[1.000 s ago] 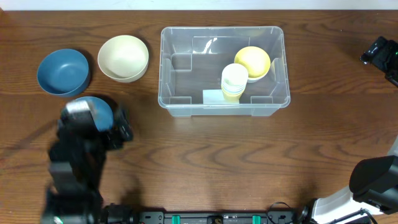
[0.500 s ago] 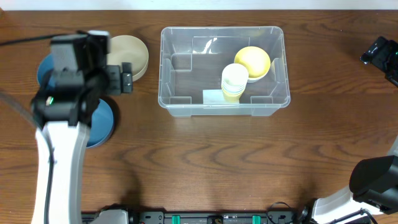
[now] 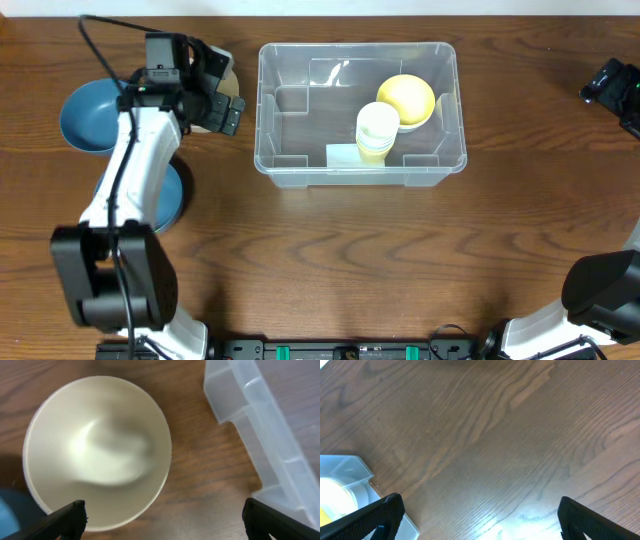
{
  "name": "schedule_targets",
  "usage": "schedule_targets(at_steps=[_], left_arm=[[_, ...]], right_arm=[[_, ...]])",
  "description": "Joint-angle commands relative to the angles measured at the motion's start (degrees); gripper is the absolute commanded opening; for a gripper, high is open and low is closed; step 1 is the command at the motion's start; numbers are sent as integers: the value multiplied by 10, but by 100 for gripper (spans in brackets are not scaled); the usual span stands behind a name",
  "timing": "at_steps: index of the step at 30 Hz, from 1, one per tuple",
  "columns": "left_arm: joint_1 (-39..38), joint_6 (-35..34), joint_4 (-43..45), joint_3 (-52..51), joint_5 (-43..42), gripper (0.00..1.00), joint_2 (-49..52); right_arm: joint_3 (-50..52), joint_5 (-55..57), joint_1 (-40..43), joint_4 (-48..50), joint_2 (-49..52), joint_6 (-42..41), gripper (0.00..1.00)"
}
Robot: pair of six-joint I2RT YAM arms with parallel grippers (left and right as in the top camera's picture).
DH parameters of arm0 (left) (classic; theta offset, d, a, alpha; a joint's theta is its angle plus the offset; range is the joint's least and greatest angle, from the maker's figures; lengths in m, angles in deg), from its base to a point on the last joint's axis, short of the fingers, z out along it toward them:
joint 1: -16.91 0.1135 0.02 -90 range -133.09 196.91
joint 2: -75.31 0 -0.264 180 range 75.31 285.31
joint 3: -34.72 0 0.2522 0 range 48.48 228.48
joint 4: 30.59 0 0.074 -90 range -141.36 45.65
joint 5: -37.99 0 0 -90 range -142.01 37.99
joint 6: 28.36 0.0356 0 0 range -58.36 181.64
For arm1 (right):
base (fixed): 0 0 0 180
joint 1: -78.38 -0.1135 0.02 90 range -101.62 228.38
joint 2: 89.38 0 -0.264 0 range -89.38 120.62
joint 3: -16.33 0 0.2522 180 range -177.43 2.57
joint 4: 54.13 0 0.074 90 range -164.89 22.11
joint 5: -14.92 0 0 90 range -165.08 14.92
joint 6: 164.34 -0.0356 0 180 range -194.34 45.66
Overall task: Pack container
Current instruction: 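Move the left gripper over the cream bowl at the back left, then lower the left gripper and grasp the cream bowl rim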
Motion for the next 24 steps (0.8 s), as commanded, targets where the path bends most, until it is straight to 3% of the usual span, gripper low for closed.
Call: schedule_targets(at_steps=[1,11,15,24], left_arm=[[2,58,7,7,0,98,19],[2,58,10,5,35,95,64],[3,58,9,4,45,82,69],[4,58,17,-4,45,81,72]], right_arm=[[-7,4,3,0,0,2,99],[-7,4,3,0,0,2,99],[-7,4,3,0,-1,2,99],[-7,4,3,0,0,2,99]])
